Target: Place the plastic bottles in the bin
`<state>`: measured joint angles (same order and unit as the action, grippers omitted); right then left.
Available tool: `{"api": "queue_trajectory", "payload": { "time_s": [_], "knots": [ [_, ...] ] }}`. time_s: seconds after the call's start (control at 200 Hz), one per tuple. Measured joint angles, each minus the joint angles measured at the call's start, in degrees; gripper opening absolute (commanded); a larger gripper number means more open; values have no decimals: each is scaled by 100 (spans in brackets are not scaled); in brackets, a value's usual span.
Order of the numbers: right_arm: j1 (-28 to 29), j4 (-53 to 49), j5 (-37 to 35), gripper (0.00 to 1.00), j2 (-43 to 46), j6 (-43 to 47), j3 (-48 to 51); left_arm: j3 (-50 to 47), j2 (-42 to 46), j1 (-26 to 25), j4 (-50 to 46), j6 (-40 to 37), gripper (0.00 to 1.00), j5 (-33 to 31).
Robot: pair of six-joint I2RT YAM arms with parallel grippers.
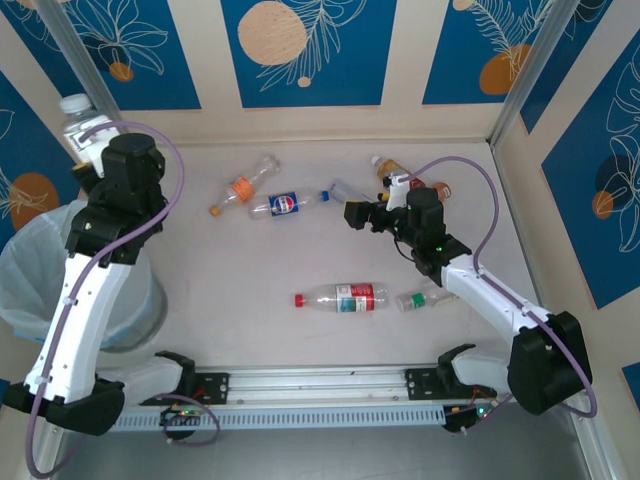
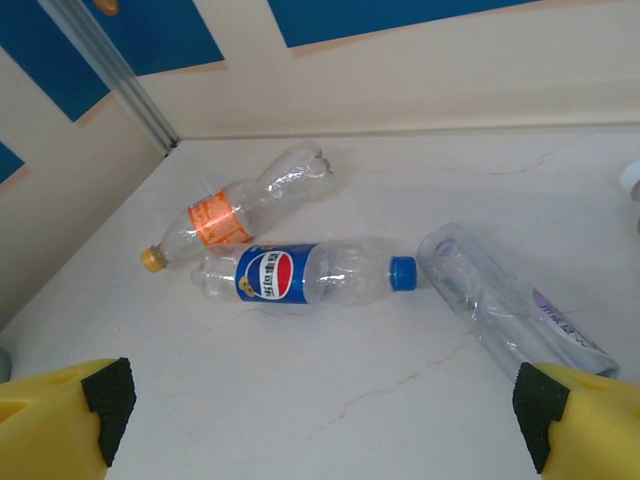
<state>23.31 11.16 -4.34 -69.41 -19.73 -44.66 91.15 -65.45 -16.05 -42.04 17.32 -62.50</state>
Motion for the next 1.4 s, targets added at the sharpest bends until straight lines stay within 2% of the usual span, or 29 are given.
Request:
{"api": "queue_trajectory", "payload": {
  "time_s": [0.185,0.31,0.415,0.545,0.73,0.86,0.95,1.135,1.16,1.29,1.345,1.4],
  "knots": [
    [0,-33,-96,99,-20,-42,-26,-380,164,909,-319,575,0,-413],
    [0,-55,-129,99,-20,-39,-68,-1211,605,1279,-608,1488,0,-769],
    [0,-81,-129,99,-20,-42,-68,-1845,970,1681,-822,2090,0,-745],
    [0,-177,-127,99,-26,-39,-96,-2332,1093,2229,-883,2590,0,-341],
    [0,-271,-125,99,-70,-37,-221,-2951,907,3123,-774,2966,0,756],
    [0,-352,-127,99,-70,-35,-223,-3156,791,3399,-745,3150,0,1237],
    [0,-380,-127,99,-74,-37,-223,-3200,745,3462,-678,3233,14,1458],
    [7,-415,-127,100,-151,-39,-225,-3298,632,3630,-645,3427,21,1840],
    [7,-424,-127,99,-160,-39,-227,-3305,616,3648,-647,3456,27,1878],
    [11,-520,-127,99,-186,-42,-269,-3346,612,3670,-647,3534,72,1993],
    [11,-555,-129,99,-186,-42,-295,-3359,612,3670,-643,3545,83,2035],
    [11,-579,-129,99,-186,-42,-313,-3368,612,3674,-638,3556,91,2059]
  ]
}}
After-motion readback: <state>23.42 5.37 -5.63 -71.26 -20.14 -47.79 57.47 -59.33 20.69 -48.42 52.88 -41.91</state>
